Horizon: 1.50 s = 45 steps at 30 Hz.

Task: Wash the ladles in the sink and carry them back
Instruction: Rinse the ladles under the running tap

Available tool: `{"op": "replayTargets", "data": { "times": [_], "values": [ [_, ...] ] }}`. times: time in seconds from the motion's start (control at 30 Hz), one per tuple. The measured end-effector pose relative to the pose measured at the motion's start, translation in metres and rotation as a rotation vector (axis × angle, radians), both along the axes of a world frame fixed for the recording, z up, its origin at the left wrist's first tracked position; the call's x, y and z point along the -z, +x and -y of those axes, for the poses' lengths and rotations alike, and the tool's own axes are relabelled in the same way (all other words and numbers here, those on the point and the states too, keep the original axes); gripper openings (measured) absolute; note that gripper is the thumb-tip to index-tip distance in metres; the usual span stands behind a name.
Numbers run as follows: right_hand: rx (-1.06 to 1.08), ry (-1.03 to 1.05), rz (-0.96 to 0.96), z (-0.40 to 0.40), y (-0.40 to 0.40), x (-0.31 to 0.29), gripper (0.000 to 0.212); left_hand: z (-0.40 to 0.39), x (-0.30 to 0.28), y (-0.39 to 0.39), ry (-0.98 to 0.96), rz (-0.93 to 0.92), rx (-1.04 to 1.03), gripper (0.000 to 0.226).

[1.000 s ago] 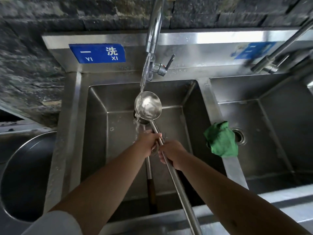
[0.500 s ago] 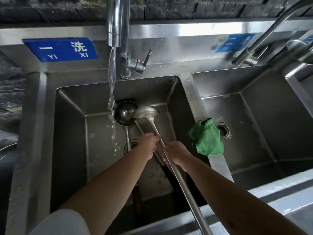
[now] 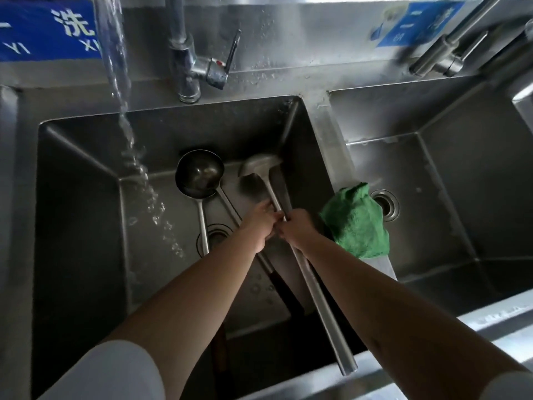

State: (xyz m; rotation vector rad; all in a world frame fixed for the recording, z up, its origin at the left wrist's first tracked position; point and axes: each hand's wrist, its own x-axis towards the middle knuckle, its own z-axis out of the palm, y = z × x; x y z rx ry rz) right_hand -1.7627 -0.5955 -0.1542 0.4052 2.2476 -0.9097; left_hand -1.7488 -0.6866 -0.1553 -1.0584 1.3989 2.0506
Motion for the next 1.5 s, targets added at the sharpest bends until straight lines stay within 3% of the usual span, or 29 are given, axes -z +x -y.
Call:
{"op": "replayTargets", "data": {
  "times": [0.17,0.27,0.43,0.57,0.7,0.83,0.97,1.07,1.2,1.37,1.5],
  "values": [
    [-0.406,0.391,-0.160,0.004,0.008,-0.015,0.024,-0.004,-0.006,0.005,0.014,-0.028,0.065,0.038],
    [-0.401,0.421,-0.224,0.008,0.016,-0.012,0.028,0.001,-0.007,0.009,-0.024,-0.048,0.131,0.024],
    [-0.562,0.495,-0.393,0.006,0.024,-0.013,0.059,0.010,-0.011,0.014,-0.033,-0.060,0.209,0.025],
    [-0.741,0.471,-0.377,0.015,0.031,-0.014,0.079,0.027,-0.018,0.028,-0.060,-0.075,0.209,0.023],
    [-0.660,0.302,-0.329,0.043,0.052,-0.024,0.065,0.057,-0.006,0.054,-0.265,-0.050,0.031,0.030],
    [-0.385,0.064,-0.036,0.080,0.063,-0.014,0.034,0.092,-0.001,0.083,-0.489,0.004,-0.091,0.037],
    [-0.410,0.005,0.133,0.111,0.063,0.020,0.036,0.117,0.012,0.091,-0.434,0.107,-0.189,0.024],
    [-0.267,-0.107,0.261,0.127,0.066,0.032,0.038,0.130,0.031,0.085,-0.411,0.171,-0.075,0.032],
    [-0.169,-0.208,0.282,0.138,0.076,0.038,0.035,0.136,0.064,0.072,-0.381,0.175,0.069,0.040],
    [0.226,-0.367,0.435,0.142,0.083,0.031,0.032,0.135,0.067,0.072,-0.283,0.185,0.001,0.012],
    [0.379,-0.480,0.552,0.138,0.077,0.013,0.033,0.134,0.059,0.072,-0.203,0.164,-0.079,0.020]
  ]
}}
